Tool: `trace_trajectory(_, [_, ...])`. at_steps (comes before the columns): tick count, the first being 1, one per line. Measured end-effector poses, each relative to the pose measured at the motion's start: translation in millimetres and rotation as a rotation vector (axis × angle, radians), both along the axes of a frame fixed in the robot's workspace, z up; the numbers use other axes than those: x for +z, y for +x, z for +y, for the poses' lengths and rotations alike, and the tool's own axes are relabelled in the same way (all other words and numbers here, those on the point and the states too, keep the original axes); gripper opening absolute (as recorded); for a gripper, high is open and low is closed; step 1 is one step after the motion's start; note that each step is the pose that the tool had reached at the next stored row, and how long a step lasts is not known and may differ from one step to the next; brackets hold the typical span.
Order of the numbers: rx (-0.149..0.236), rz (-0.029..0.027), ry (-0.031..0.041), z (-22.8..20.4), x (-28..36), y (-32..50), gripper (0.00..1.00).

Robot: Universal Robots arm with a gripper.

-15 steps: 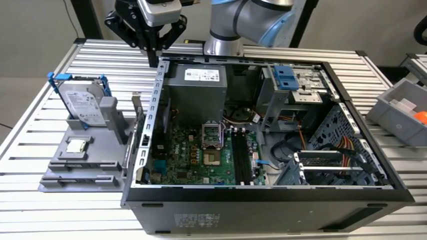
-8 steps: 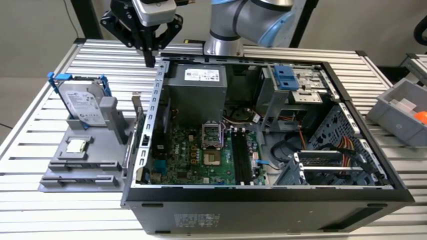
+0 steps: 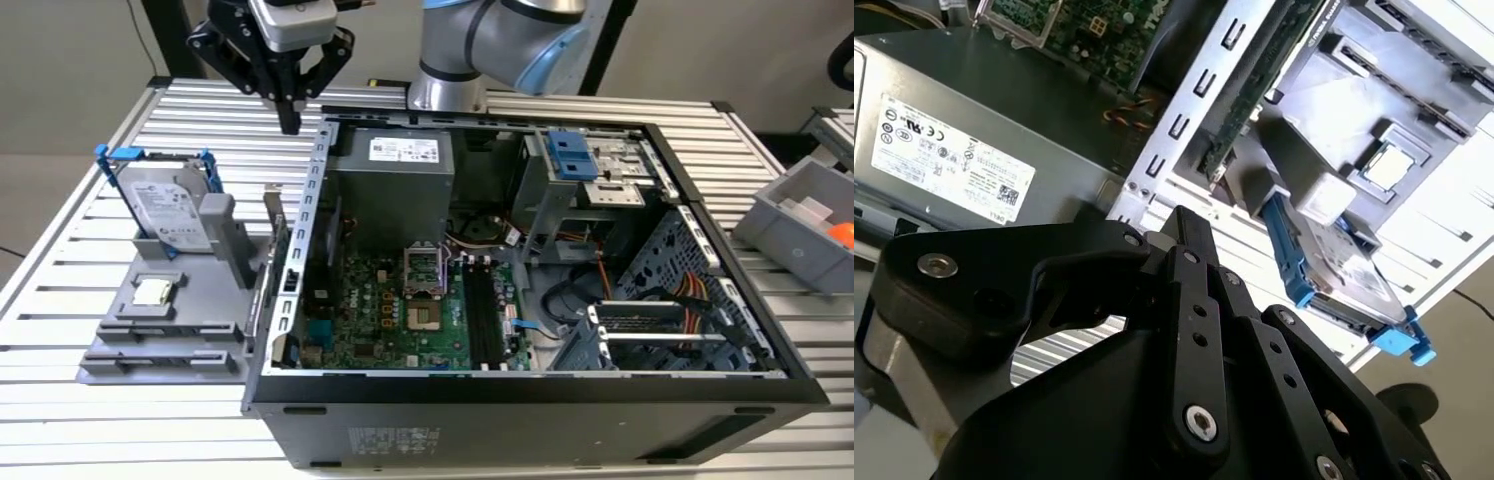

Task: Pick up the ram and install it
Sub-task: 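Reach for the ram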

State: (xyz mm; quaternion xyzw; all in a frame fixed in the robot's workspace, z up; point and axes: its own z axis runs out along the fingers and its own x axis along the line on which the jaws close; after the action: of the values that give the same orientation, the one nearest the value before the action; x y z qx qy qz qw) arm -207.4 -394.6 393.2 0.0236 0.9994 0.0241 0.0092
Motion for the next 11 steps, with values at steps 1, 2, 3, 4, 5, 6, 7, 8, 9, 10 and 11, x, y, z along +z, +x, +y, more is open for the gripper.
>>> trace_trajectory(1, [0.0,0.0001,0.0,0.1,0.0,-0.8,0.0])
trace_trajectory(2, [0.0,0.0001,0.0,0.1,0.0,-1.7,0.0])
trace_trajectory(3, [0.0,0.0002,0.0,0.2,0.0,-2.5,0.0])
trace_trajectory(4, [0.0,0.0002,0.0,0.2,0.0,-3.4,0.0])
trace_trajectory(5, [0.001,0.0003,0.0,0.2,0.0,-4.2,0.0])
trace_trajectory(6, [0.001,0.0003,0.0,0.3,0.0,-5.1,0.0])
trace_trajectory(7, [0.001,0.0003,0.0,0.3,0.0,-6.0,0.0])
trace_trajectory(8, [0.001,0.0002,0.0001,0.3,0.0,-6.9,0.0])
trace_trajectory(9, [0.001,0.0003,0.0,0.4,0.0,-7.8,0.0])
trace_trajectory(10, [0.001,0.0004,0.0,0.4,0.0,-8.9,0.0])
trace_trajectory(11, [0.001,0.0005,-0.0001,0.4,0.0,-9.9,0.0])
